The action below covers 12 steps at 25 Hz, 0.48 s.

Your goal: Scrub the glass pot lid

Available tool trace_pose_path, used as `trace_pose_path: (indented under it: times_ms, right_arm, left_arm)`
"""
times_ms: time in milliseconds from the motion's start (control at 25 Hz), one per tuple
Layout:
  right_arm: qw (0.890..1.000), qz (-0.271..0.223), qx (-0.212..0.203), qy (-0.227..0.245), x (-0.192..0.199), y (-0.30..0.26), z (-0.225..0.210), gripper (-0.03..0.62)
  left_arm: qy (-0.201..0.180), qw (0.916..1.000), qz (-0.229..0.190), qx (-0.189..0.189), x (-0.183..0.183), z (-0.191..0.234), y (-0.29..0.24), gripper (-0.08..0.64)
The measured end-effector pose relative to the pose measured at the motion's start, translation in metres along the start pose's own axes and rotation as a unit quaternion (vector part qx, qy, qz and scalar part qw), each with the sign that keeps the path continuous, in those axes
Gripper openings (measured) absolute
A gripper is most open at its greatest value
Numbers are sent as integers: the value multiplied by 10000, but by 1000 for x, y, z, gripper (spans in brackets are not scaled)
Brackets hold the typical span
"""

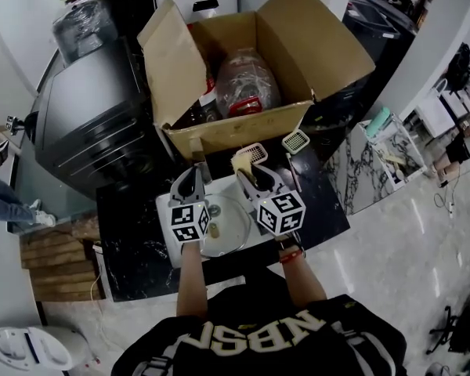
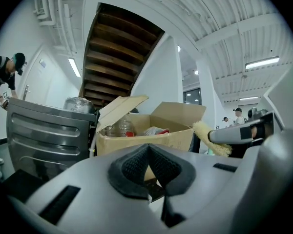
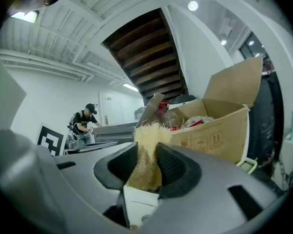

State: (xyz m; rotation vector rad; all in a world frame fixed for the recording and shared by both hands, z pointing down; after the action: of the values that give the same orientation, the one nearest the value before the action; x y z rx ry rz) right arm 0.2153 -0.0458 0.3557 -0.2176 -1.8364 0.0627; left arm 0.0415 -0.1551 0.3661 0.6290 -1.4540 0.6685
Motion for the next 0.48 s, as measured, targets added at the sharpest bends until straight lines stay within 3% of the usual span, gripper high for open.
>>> trace_pose_path:
  times_ms: [280, 480]
  right_arm:
    - [9995, 252, -163, 78, 8, -20, 8, 135]
    - [9973, 475, -544, 128, 18, -39, 14, 137]
  left_arm:
    - [43, 9997, 221, -86, 13, 18, -1, 14]
    - [32, 9991, 338, -239, 20, 32, 4, 14]
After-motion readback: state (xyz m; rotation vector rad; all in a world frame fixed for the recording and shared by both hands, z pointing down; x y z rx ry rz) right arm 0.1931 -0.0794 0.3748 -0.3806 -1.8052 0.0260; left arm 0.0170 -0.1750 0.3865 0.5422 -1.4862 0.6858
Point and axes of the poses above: the fingertips, and each gripper's own axes: y backward along the fingers, z to its left, x out of its underside, the point moved 8 cm from there along y, backward along the fingers, and after that the axes turned 6 degrees about -y, right-handed, at the moved point
